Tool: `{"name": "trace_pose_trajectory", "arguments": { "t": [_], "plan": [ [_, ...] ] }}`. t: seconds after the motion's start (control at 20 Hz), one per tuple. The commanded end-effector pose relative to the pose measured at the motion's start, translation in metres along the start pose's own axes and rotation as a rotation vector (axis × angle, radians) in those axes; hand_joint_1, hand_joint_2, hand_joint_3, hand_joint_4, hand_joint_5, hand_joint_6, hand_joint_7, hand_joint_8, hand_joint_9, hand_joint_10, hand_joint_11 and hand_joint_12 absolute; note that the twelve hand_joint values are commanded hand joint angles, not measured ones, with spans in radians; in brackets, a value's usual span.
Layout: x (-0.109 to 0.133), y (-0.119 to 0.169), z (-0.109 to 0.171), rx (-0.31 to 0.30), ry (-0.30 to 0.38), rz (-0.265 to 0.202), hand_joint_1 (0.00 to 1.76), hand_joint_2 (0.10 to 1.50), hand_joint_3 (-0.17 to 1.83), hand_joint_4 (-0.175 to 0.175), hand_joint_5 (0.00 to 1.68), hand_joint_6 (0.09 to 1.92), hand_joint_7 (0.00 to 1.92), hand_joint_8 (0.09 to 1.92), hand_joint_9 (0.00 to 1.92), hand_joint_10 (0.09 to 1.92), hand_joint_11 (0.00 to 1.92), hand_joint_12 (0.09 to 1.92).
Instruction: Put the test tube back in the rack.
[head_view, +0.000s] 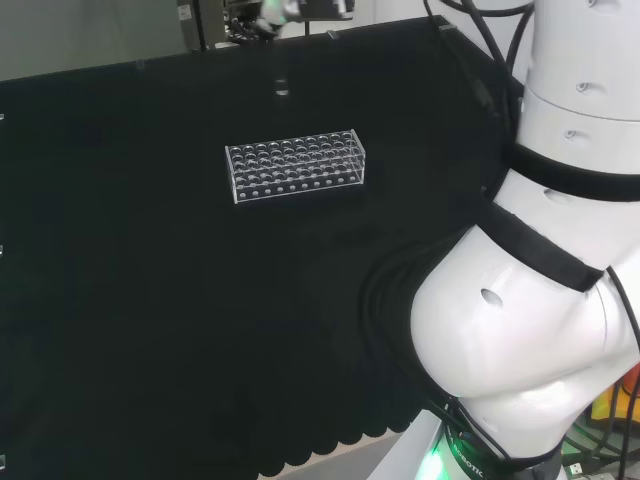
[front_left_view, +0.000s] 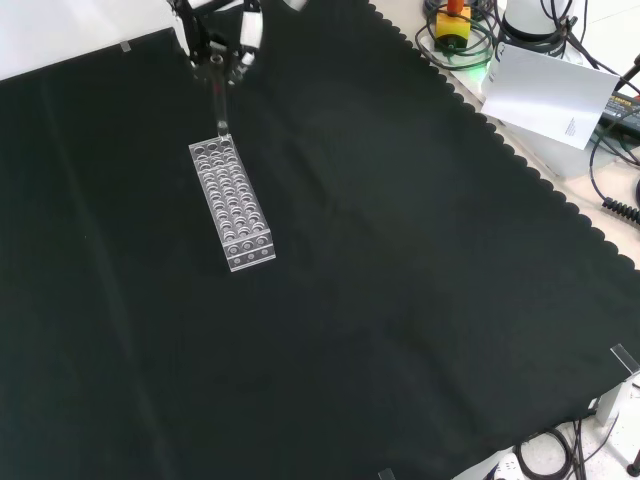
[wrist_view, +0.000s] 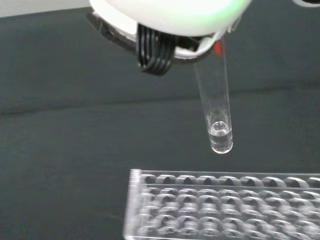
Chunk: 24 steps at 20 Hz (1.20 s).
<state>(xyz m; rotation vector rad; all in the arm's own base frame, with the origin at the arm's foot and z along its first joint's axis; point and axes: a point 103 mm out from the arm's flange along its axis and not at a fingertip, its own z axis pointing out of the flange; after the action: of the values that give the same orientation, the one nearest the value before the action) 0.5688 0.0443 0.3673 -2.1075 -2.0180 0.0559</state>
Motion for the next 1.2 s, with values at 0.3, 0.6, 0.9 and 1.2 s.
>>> {"name": "trace_pose_trajectory", "arguments": {
  "t": [0.3,0.6,0.9,1.2],
  "plan": [
    [0.034,0.003,0.02,0.045,0.059,-0.065,1.33,0.73,0.48,-0.175,1.38,0.11,1.39,0.66,1.59,0.67,1.28,0.78],
    [0.024,0.0,0.041,0.077,0.15,-0.009,1.33,0.73,0.48,-0.175,1.38,0.1,1.39,0.66,1.59,0.67,1.28,0.78],
    [0.023,0.0,0.064,0.107,0.184,0.007,1.33,0.73,0.48,-0.175,1.38,0.1,1.39,0.66,1.59,0.67,1.28,0.78],
    [0.026,0.003,0.075,0.123,0.18,0.0,1.33,0.73,0.48,-0.175,1.38,0.1,1.39,0.66,1.59,0.67,1.28,0.78]
  ]
}}
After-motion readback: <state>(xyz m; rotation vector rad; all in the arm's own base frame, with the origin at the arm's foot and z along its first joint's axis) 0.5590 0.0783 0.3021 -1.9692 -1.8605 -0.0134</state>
